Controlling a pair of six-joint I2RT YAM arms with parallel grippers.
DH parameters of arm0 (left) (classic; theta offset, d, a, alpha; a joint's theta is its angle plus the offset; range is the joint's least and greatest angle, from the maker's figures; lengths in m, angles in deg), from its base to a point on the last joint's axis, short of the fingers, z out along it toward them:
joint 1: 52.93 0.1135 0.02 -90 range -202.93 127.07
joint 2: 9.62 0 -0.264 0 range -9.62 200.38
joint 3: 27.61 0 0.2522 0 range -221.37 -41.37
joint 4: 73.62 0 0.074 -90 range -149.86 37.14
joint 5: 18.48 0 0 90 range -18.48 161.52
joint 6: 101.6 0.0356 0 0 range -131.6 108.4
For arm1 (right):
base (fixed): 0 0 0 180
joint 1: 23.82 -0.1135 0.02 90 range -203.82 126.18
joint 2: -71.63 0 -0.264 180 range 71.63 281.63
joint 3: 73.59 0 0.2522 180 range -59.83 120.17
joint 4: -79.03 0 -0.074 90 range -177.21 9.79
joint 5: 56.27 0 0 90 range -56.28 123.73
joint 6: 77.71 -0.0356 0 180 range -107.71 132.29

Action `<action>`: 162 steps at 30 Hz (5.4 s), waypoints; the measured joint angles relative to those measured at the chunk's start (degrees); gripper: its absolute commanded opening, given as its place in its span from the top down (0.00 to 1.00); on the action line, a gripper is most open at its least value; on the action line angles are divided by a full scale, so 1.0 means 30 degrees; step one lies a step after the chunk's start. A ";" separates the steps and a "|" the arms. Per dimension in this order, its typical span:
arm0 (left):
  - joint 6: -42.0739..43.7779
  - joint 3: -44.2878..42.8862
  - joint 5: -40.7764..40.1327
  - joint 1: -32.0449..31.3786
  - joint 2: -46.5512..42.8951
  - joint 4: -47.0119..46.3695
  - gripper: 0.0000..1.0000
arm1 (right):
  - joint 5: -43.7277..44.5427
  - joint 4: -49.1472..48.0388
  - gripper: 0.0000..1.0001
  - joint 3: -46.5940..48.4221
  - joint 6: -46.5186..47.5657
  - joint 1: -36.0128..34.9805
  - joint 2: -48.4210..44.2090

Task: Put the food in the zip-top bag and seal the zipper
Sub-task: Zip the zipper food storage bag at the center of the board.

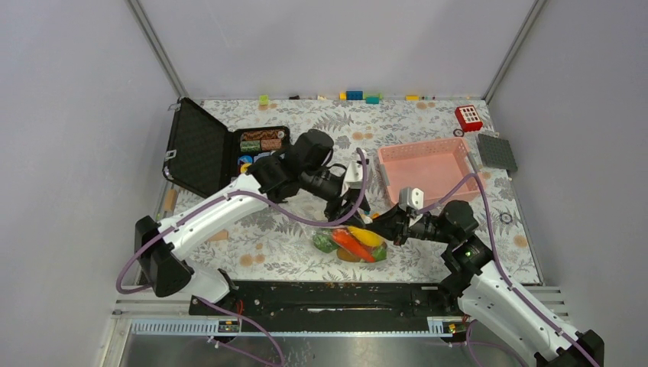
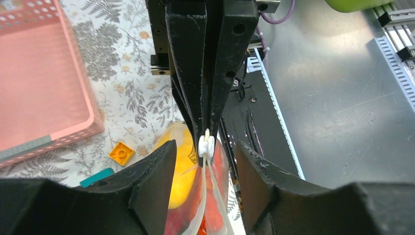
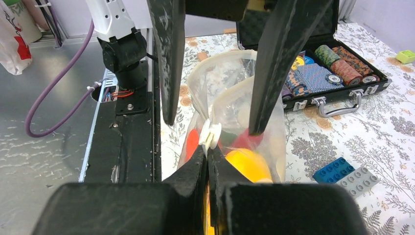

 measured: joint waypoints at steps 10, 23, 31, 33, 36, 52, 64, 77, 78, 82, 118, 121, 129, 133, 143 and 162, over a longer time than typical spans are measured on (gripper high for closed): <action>-0.0736 -0.0510 -0.0051 -0.0481 0.1217 0.1151 0.65 | 0.0058 0.0539 1.00 0.0007 0.0612 0.0000 -0.0270; -0.1355 -0.1078 -0.0146 -0.0583 0.1428 0.1712 0.66 | 0.0160 0.1100 1.00 0.0015 0.0998 0.0000 -0.0590; -0.1552 -0.1603 -0.0379 -0.0911 0.1654 0.1974 0.73 | 0.0219 0.1304 1.00 0.0015 0.1049 0.0000 -0.0619; -0.1537 -0.1625 -0.0525 -0.0933 0.1690 0.1996 0.77 | 0.0226 0.1377 1.00 0.0015 0.1049 0.0000 -0.0707; -0.1530 -0.1632 -0.0765 -0.0984 0.1727 0.2040 0.79 | 0.0226 0.1530 1.00 0.0015 0.1035 0.0000 -0.0867; -0.1115 -0.1770 -0.1800 -0.1348 0.1727 0.2098 1.00 | 0.0656 0.1450 1.00 -0.0342 0.0240 0.0000 -0.1712; 0.0801 -0.1770 -0.4459 -0.1800 0.1683 0.2127 1.00 | 0.2208 0.1821 1.00 -0.0976 0.0036 0.0015 -0.3249; 0.2499 -0.1071 -0.8408 -0.1698 0.0612 0.3300 1.00 | 0.3213 0.2681 1.00 -0.0969 0.0423 0.0036 -0.4670; 0.2630 -0.0984 -0.8655 -0.1647 0.0583 0.3395 1.00 | 0.3271 0.2834 1.00 -0.0969 0.0495 0.0036 -0.4794; 0.3082 -0.0663 -0.9530 -0.1559 0.0444 0.3606 1.00 | 0.3898 0.3708 1.00 -0.0969 0.0729 0.0036 -0.5464; 0.8058 0.3293 -1.7435 -0.0175 -0.2980 0.4073 1.00 | 1.1919 1.0477 1.00 -0.0066 0.0648 -0.0044 -1.0061; 0.8765 0.3519 -1.7792 -0.0066 -0.3198 0.4051 1.00 | 1.1876 1.0615 1.00 -0.0029 0.0503 -0.0044 -1.0061; 1.0200 0.3242 -1.7988 0.0073 -0.3504 0.5122 1.00 | 1.0739 1.1256 1.00 0.0546 -0.0809 -0.0080 -0.9661; 1.0892 0.1443 -1.7879 0.0284 -0.3577 0.7970 1.00 | 0.9122 1.1242 1.00 0.1668 -0.2980 -0.0073 -0.7766; 1.3325 0.0699 -1.7821 0.0459 -0.5450 1.1948 1.00 | 0.6521 1.0739 1.00 0.3767 -0.9792 -0.0080 -0.3803; 1.3449 0.2229 -1.6968 0.2543 -0.2280 0.9646 0.28 | 1.2502 1.2415 0.85 0.1763 -1.3486 -0.0029 -0.2688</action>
